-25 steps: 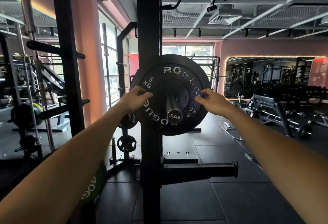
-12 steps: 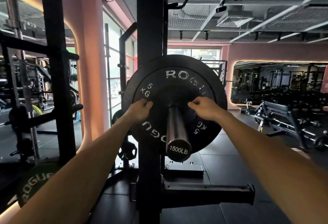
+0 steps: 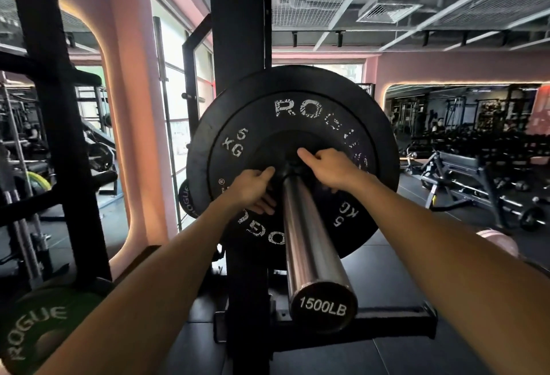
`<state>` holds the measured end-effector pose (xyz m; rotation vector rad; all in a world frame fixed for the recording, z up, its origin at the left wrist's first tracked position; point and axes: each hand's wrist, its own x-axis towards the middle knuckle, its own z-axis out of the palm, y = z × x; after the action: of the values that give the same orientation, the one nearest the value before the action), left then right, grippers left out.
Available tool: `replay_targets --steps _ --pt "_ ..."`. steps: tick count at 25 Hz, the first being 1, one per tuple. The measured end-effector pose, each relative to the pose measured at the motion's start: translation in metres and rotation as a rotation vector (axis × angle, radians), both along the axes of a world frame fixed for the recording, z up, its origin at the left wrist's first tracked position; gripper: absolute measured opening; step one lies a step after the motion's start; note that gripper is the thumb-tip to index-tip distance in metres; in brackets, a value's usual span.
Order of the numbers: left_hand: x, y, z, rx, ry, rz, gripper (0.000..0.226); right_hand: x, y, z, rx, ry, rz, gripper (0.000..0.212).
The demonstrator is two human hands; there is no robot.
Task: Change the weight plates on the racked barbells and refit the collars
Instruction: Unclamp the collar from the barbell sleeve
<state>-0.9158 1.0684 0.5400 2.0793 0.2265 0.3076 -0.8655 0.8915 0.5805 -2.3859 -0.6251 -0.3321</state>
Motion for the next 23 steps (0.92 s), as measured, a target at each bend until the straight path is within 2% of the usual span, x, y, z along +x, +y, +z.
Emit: replay_targets --steps 6,10,12,16,19,23 --pt "0.0 0.003 0.003 -0.028 -0.032 -0.006 0.052 -0.014 0.017 0.025 -0.23 -0.028 -0.108 0.078" --pt "-0.001 0.001 0.002 -0.057 -0.044 0.007 0.058 -0.017 0.028 0.031 -0.335 -0.026 -0.108 0.073" --pt "-0.001 -0.002 -0.001 -0.097 0.003 0.012 0.064 -0.015 0.029 0.029 -0.365 -0.091 -0.102 0.067" --pt "-0.003 -0.009 -0.006 -0.402 0.199 -0.187 0.074 -0.019 0.034 0.027 -0.462 -0.228 -0.129 0.059" --pt "0.003 -0.012 -0.007 -0.658 0.19 -0.272 0.078 -0.019 0.038 0.029 -0.438 -0.167 -0.146 0.056" --pt "0.008 -0.026 -0.007 -0.834 0.128 -0.276 0.062 -0.019 0.038 0.029 -0.389 -0.134 -0.14 0.053"
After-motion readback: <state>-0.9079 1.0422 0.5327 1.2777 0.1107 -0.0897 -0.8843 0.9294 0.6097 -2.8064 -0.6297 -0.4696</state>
